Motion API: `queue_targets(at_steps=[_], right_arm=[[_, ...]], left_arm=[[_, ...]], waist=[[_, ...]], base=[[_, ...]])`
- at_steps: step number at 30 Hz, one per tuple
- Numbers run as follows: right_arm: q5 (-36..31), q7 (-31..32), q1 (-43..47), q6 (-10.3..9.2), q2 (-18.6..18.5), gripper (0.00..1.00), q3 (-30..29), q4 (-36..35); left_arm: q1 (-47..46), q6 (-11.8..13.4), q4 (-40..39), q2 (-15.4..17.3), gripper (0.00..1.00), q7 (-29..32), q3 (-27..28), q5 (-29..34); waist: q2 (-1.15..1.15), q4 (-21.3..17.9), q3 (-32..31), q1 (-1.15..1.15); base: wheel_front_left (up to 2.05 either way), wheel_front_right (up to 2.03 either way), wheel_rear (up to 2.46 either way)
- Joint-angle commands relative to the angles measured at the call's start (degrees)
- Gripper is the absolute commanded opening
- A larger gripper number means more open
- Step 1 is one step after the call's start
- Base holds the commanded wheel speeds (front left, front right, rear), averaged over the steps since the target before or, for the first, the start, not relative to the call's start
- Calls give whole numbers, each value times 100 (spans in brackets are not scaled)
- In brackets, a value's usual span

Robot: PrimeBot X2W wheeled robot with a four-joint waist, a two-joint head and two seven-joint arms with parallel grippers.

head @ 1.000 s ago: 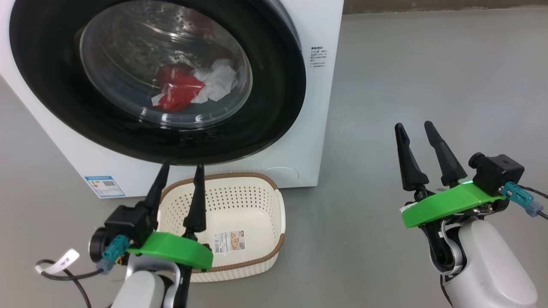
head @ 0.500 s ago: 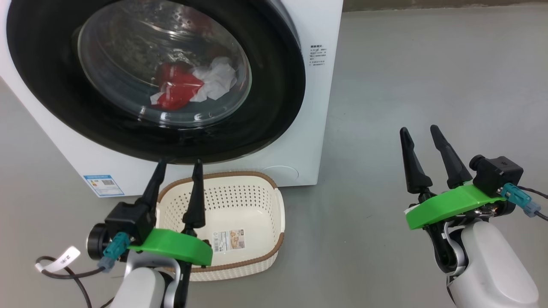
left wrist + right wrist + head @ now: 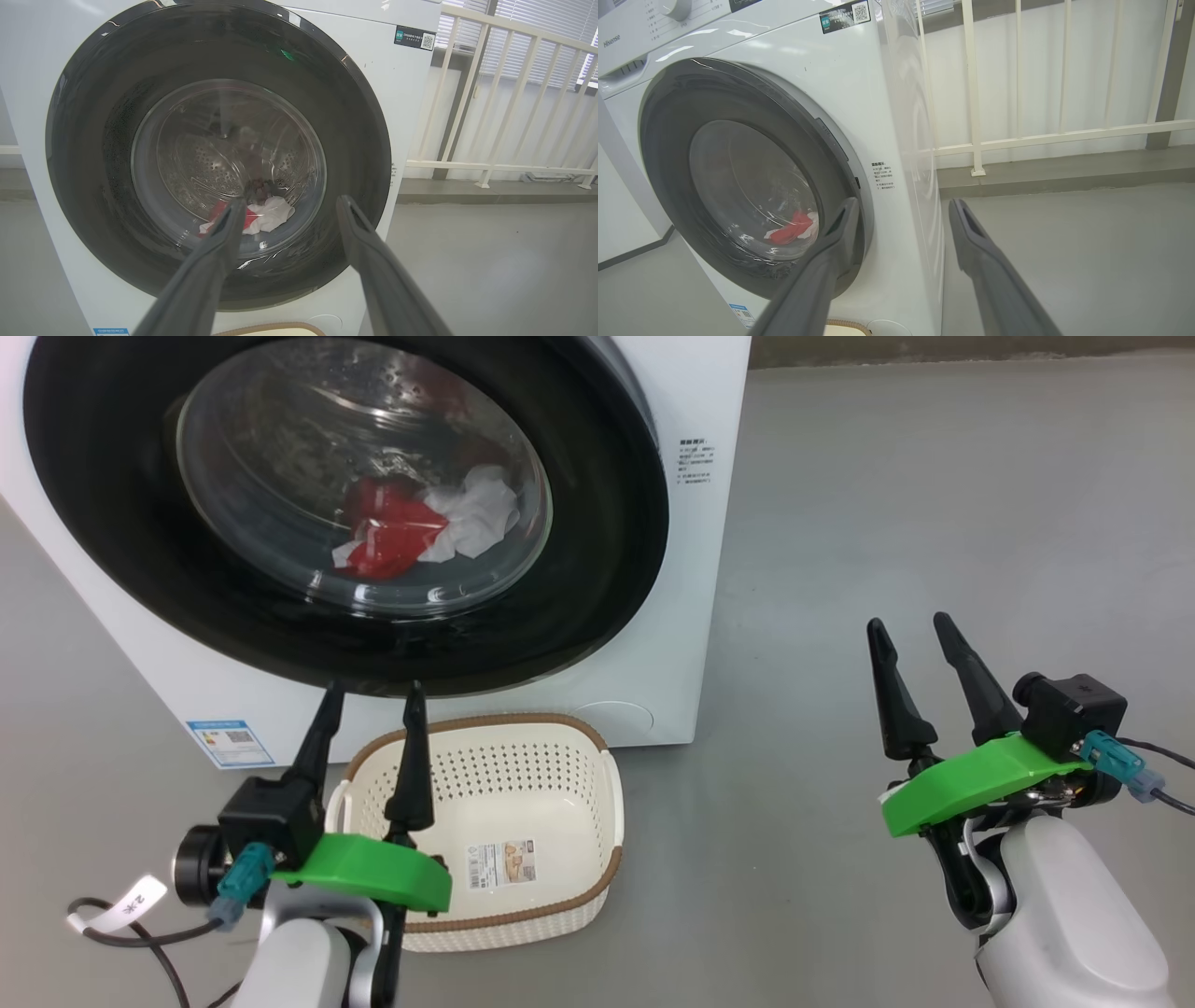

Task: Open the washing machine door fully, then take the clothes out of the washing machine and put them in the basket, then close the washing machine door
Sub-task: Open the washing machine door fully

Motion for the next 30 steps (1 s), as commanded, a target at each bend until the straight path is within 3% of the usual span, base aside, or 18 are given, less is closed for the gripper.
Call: queue_targets(at_steps=[1, 11, 30], right_arm=[[-86, -36, -210, 37, 18, 100, 140, -80], [-233, -36, -221, 37, 18, 100, 128, 84], [-306, -36, -254, 37, 18, 100, 67, 176]], left_arm=[[-128, 62, -80, 137, 100, -45, 199, 24], [-215, 230, 550, 156, 100, -24, 227, -36], [-251, 287, 323, 209, 100, -43, 326, 63]], waist=[[0, 3, -4, 0], [0, 26, -80, 0], [0, 55, -22, 0]], base=[[0, 0, 0], [0, 0, 0], [0, 0, 0]])
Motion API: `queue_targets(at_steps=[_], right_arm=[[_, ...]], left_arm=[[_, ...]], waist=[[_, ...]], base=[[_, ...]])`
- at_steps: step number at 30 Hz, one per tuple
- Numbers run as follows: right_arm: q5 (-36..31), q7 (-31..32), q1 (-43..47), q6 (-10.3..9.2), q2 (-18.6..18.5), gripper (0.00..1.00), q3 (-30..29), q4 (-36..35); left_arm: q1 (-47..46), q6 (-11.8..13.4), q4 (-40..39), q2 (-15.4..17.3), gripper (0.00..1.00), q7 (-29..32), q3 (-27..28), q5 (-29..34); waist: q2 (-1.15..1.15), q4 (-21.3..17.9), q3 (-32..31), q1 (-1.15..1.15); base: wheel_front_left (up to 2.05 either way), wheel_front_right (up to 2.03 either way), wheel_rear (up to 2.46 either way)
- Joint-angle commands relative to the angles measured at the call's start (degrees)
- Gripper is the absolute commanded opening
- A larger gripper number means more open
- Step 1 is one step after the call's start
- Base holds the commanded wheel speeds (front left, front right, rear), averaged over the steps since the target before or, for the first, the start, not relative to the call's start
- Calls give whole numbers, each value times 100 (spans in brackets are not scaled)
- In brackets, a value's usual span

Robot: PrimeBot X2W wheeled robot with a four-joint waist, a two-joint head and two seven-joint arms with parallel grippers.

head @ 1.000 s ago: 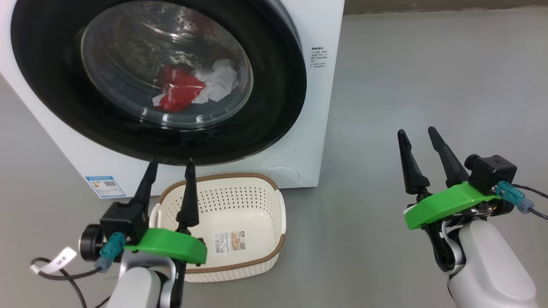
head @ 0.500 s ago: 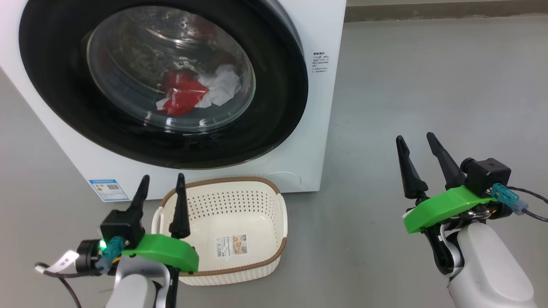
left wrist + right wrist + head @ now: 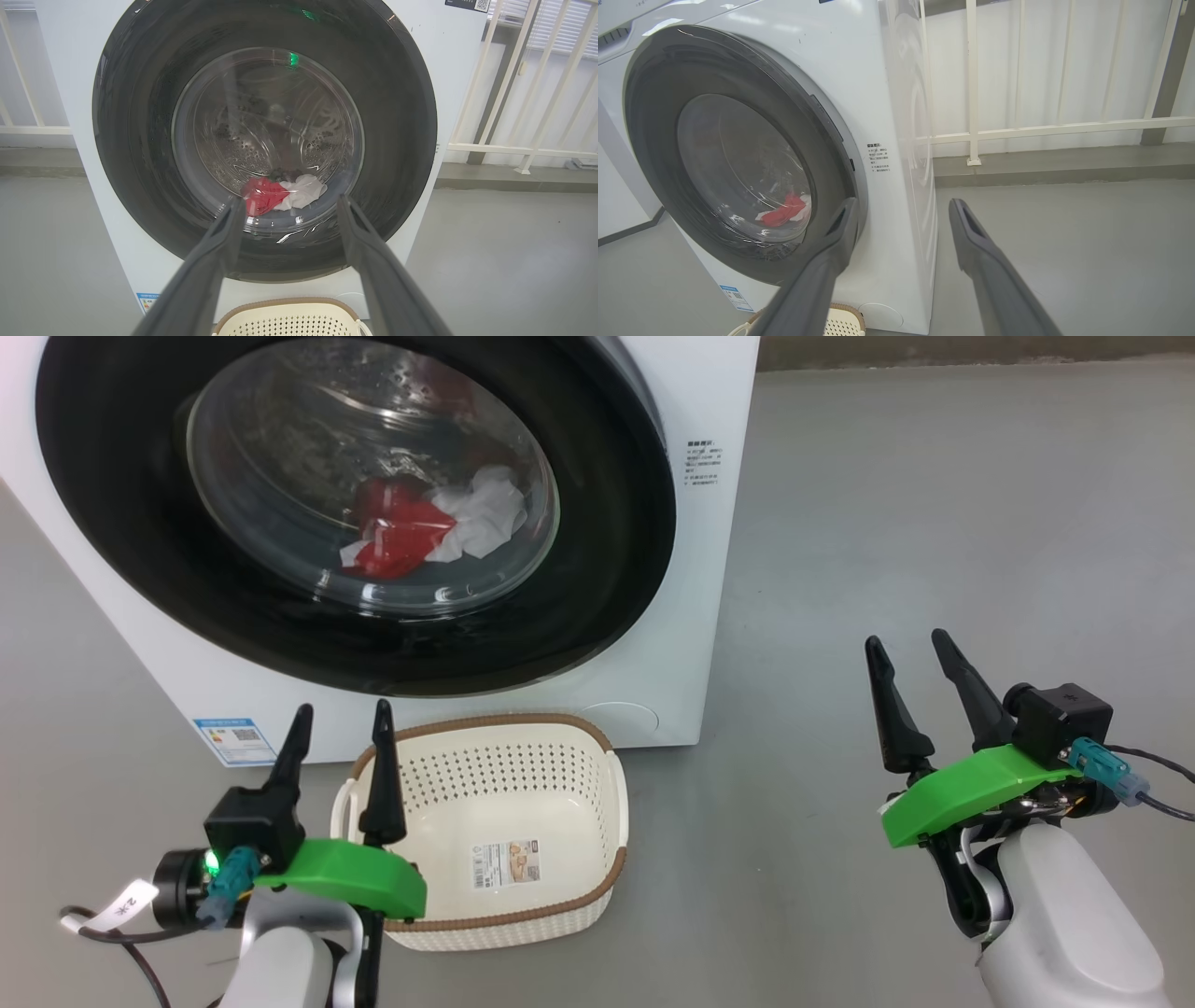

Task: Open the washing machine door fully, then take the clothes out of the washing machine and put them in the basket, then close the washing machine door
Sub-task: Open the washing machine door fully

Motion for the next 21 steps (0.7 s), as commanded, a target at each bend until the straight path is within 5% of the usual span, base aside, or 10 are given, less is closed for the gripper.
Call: queue_targets(at_steps=[1, 21], right_arm=[[-25, -36, -254, 37, 18, 100, 96, -113], [13, -36, -413, 37, 18, 100, -7, -324]], left_arm=[[-235, 24, -184, 109, 100, -45, 195, 49], [-334, -54, -443, 72, 100, -45, 185, 45]], waist=[[0, 2, 2, 0], [0, 116, 400, 0]], base=[[0, 0, 0], [0, 0, 0]])
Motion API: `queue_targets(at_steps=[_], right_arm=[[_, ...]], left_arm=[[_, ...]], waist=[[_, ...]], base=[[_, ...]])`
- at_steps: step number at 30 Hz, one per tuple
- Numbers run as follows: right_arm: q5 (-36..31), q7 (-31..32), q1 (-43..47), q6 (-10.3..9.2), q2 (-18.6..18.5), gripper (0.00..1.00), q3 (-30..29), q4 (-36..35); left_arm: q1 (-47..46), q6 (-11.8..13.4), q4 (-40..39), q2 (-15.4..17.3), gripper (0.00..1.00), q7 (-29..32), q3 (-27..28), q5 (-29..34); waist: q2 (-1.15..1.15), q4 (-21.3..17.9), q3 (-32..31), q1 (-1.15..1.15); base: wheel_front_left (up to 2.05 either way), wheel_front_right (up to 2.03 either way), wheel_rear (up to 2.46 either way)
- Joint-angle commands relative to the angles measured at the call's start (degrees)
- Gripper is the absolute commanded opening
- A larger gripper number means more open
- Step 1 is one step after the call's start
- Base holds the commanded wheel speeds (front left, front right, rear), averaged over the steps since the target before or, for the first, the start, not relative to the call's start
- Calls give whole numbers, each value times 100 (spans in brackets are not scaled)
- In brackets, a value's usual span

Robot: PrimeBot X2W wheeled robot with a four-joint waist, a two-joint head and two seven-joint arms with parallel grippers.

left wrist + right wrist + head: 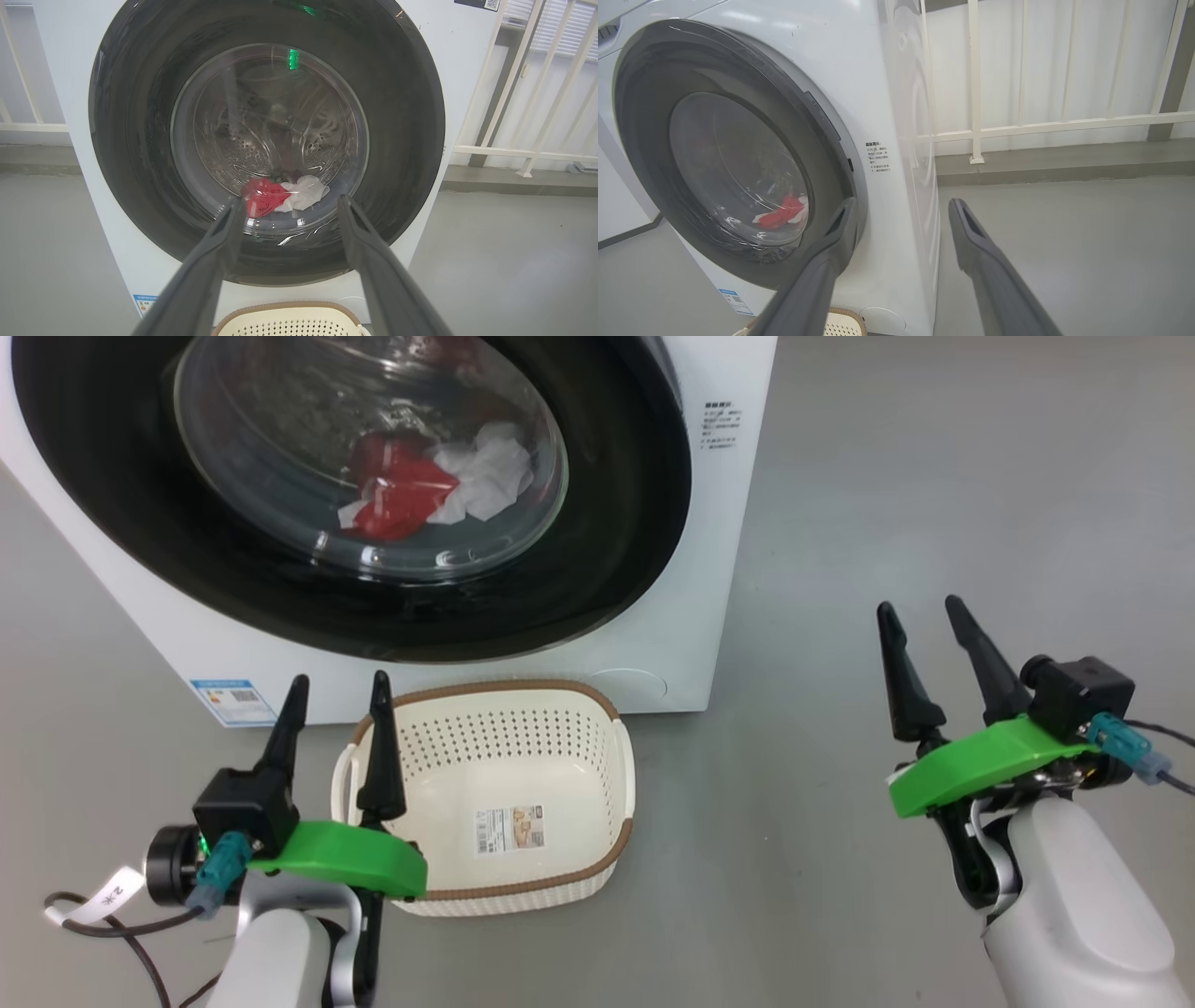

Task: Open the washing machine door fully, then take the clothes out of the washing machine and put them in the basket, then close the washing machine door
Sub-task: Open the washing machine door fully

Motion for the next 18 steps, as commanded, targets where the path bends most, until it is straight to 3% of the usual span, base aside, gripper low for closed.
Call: queue_targets(at_steps=[1, 18], right_arm=[[3, -36, -258, 37, 18, 100, 91, -191], [-3, -36, -702, 37, 18, 100, 39, -376]], left_arm=[[-241, -26, -188, 81, 100, -44, 158, 46], [-471, -91, -610, 58, 100, -45, -17, 58]], waist=[[0, 36, 82, 0], [0, 247, 749, 0]], base=[[0, 0, 0], [0, 0, 0]])
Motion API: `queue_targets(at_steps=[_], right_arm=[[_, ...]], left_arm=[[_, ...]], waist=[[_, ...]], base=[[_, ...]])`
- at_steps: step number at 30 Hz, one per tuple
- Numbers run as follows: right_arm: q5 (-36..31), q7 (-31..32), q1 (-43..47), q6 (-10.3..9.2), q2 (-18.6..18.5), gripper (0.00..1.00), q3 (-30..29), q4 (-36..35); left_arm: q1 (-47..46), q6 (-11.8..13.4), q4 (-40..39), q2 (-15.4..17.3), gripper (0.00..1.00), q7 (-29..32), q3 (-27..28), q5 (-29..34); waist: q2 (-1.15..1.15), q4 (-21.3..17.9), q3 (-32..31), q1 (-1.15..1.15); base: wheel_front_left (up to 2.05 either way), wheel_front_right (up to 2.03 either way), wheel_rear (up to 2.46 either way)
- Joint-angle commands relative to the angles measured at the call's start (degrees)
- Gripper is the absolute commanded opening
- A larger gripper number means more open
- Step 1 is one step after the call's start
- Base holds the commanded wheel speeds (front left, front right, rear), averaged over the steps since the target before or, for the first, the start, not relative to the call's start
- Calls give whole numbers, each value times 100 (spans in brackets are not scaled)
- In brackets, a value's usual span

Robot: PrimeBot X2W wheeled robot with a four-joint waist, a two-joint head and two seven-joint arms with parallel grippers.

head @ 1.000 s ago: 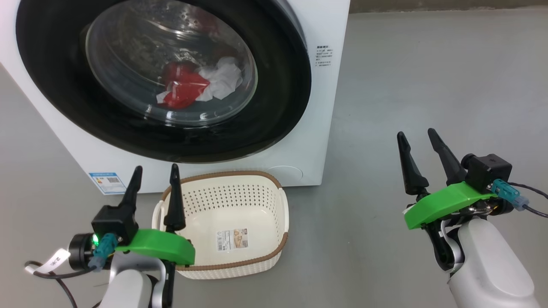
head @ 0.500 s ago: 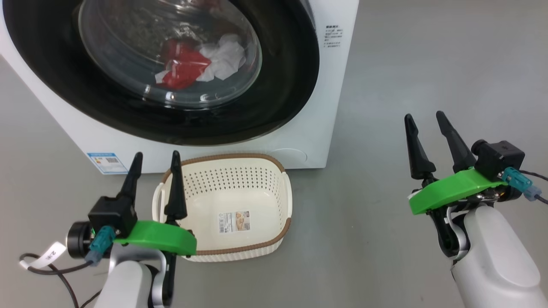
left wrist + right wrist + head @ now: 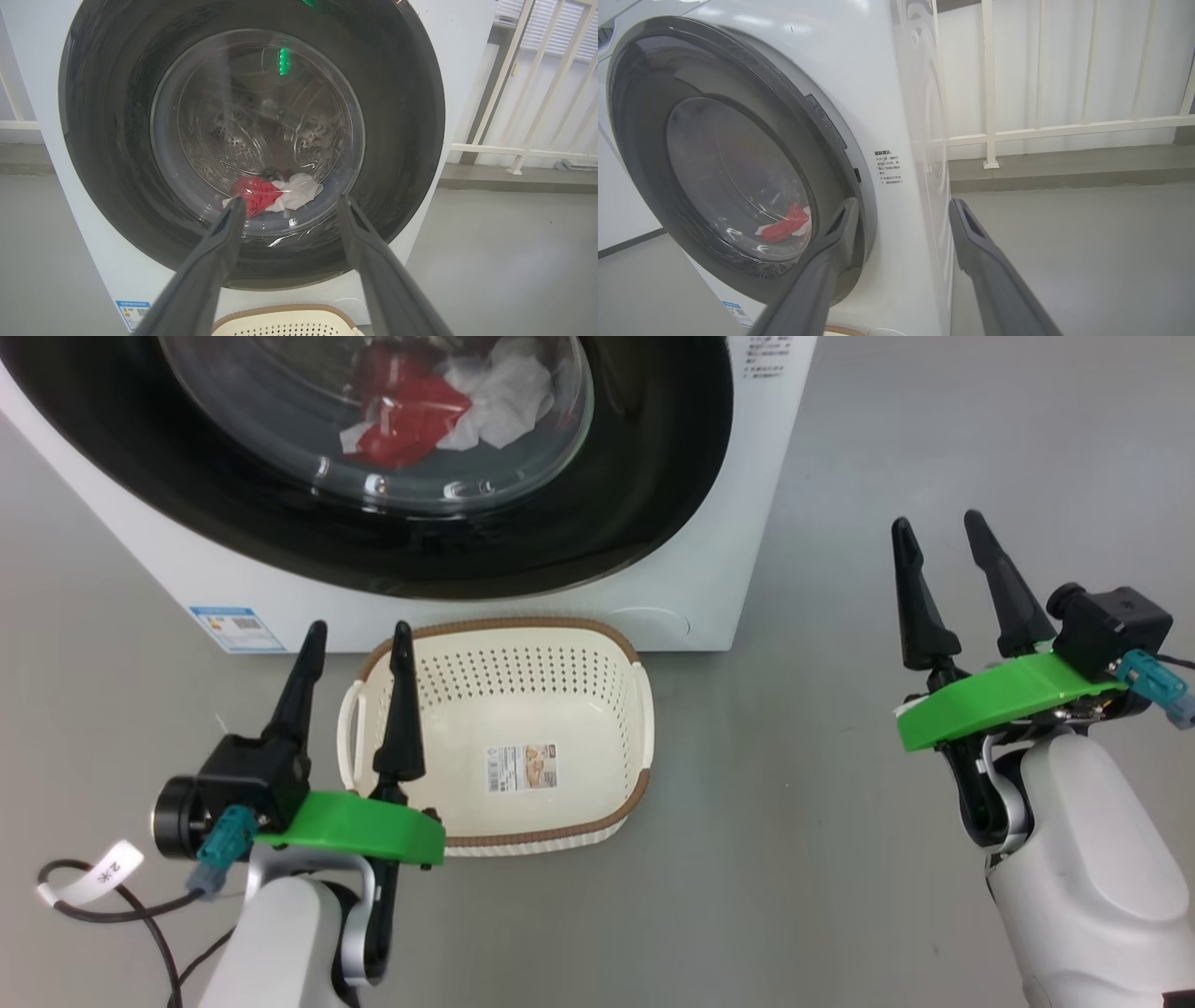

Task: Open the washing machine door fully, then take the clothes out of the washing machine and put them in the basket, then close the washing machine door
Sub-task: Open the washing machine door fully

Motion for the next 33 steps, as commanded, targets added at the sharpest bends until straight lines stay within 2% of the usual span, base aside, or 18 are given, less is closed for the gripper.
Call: queue_targets(at_steps=[1, 6, 8, 9, 11, 12, 14, 15, 20, 33], right_arm=[[-43, -36, -239, 37, 26, 100, 104, -175], [-60, -36, -412, 37, 26, 100, 108, -186], [-74, -36, -502, 37, 26, 91, 99, -191], [-83, -36, -548, 37, 26, 82, 94, -196], [-103, -36, -641, 37, 26, 49, 79, -192], [-111, -36, -688, 37, 26, 44, 76, -191], [-123, -36, -781, 37, 26, 23, 67, -189], [-117, -36, -829, 37, 26, 0, 67, -187], [165, -36, -1087, 37, 26, 0, 85, -130], [1965, 422, -1953, 37, 26, 0, 139, 135]], left_arm=[[-256, -21, -236, 74, 100, -45, 125, 54], [-320, -7, -354, 71, 100, -45, 57, 46], [-348, -4, -409, 69, 100, -45, 28, 37], [-362, -3, -435, 69, 100, -45, 13, 34], [-389, 5, -479, 68, 100, -45, -23, 30], [-404, 10, -496, 68, 100, -45, -39, 27], [-429, 16, -525, 67, 100, -45, -64, 20], [-442, 22, -538, 67, 100, -45, -73, 17], [-476, 40, -598, 66, 100, -45, -127, -3], [-560, 64, -720, 66, 100, -45, -233, -1]], waist=[[0, 72, 181, 0], [0, 121, 366, 0], [0, 149, 459, 0], [0, 165, 504, 0], [0, 200, 588, 0], [0, 218, 626, 0], [0, 255, 695, 0], [0, 272, 728, 0], [0, 350, 871, 0], [0, 475, 1248, 0]], base=[[0, 0, 0], [0, 0, 0], [0, 0, 0], [0, 0, 0], [0, 0, 0], [0, 0, 0], [0, 0, 0], [0, 0, 0], [0, 0, 0], [0, 0, 0]])
